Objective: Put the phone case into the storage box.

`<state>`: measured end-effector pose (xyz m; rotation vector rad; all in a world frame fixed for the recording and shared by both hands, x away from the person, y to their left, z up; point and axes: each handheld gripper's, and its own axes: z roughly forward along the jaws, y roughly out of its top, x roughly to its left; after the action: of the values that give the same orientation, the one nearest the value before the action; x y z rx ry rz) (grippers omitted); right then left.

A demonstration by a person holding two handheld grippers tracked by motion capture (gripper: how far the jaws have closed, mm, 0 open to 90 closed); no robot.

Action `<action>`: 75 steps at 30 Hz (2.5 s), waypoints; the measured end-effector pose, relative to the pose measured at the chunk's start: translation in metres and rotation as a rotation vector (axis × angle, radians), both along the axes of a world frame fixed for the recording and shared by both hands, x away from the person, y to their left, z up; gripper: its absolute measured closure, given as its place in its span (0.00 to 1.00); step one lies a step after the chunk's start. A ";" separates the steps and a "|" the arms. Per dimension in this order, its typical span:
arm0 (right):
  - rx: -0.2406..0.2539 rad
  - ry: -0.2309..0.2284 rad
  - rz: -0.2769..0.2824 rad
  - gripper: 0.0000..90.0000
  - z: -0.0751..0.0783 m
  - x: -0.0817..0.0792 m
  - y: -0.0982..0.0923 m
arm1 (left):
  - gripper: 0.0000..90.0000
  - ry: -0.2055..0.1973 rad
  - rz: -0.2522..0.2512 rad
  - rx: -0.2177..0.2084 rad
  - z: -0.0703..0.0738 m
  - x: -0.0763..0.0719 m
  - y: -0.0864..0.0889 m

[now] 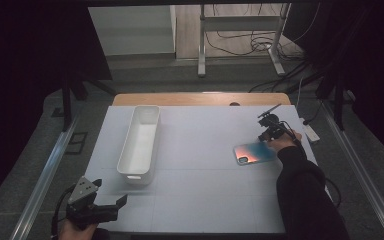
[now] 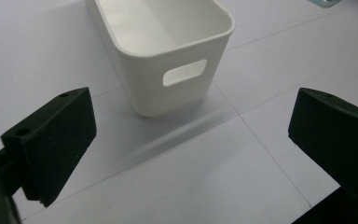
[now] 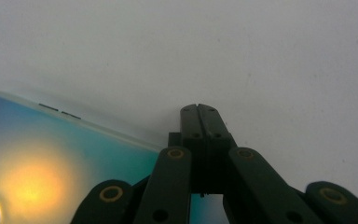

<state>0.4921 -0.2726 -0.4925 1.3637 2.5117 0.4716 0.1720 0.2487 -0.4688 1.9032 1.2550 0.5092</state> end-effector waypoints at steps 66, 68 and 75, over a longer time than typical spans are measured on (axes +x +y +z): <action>0.108 0.040 0.065 0.99 0.001 -0.125 -0.040 | 0.02 -0.007 -0.001 0.014 0.001 -0.001 -0.002; 0.111 0.042 0.068 0.99 0.001 -0.129 -0.039 | 0.02 -0.008 0.000 0.015 0.001 -0.001 -0.002; 0.116 0.046 0.084 0.99 0.001 -0.141 -0.035 | 0.02 -0.008 0.000 0.018 0.001 -0.001 -0.002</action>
<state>0.3513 -0.3076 -0.4914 1.3274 2.6242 0.6190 0.1713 0.2462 -0.4683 1.9146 1.2488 0.5293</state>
